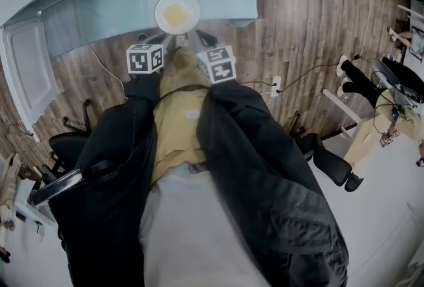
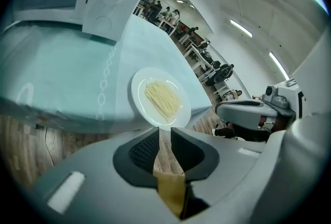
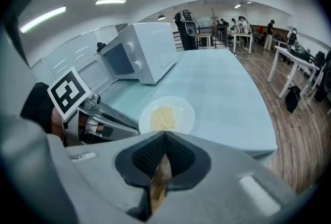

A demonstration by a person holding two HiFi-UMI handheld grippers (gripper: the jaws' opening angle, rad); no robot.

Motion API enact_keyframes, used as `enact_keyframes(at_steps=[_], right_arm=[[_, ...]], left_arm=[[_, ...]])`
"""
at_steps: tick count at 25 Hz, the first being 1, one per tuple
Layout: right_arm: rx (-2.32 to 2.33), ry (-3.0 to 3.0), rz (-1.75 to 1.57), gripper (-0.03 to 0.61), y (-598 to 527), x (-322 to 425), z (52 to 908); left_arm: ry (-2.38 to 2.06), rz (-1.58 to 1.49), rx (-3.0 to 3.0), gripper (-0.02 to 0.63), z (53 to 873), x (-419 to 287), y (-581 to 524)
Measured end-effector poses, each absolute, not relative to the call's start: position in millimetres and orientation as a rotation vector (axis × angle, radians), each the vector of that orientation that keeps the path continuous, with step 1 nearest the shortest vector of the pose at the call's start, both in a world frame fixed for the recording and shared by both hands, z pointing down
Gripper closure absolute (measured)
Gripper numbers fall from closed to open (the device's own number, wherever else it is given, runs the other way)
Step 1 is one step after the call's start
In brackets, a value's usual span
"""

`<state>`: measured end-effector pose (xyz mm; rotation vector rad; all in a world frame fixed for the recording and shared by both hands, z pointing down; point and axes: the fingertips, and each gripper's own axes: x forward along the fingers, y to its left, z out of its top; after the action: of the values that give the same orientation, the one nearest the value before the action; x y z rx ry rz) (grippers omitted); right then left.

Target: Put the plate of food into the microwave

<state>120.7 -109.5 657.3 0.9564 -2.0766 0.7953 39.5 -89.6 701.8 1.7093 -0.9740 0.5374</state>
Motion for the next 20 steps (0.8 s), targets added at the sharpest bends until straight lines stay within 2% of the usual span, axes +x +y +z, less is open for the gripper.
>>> enact_keyframes(at_steps=[5,10,13,14,17,20], right_arm=[[0.945,-2.087,0.789,0.577,-113.1,125.1,659.7],[0.929,-2.077,0.797,0.577,-109.3,131.0,658.8],[0.936,-2.072,0.789,0.577,-102.8,130.6,657.4],[0.939,-2.065,0.786,0.577,-98.1,125.7,658.2],[0.947,-2.036,0.790,0.577,-89.5,119.9,659.6],[0.944,-2.040,0.807,0.577,-99.3,143.8,654.2]], left_arm=[[-0.973,0.478,1.591,0.478,716.2,36.5,-79.6],[-0.927,0.140,1.456,0.453,718.9,51.5,-94.2],[-0.904,-0.039,1.367,0.490,724.6,45.5,-100.5],[-0.890,-0.088,1.340,0.535,727.5,37.1,-97.9],[-0.827,-0.248,1.280,0.570,726.7,21.3,-93.6],[-0.775,-0.367,1.276,0.598,710.3,44.2,-107.2]])
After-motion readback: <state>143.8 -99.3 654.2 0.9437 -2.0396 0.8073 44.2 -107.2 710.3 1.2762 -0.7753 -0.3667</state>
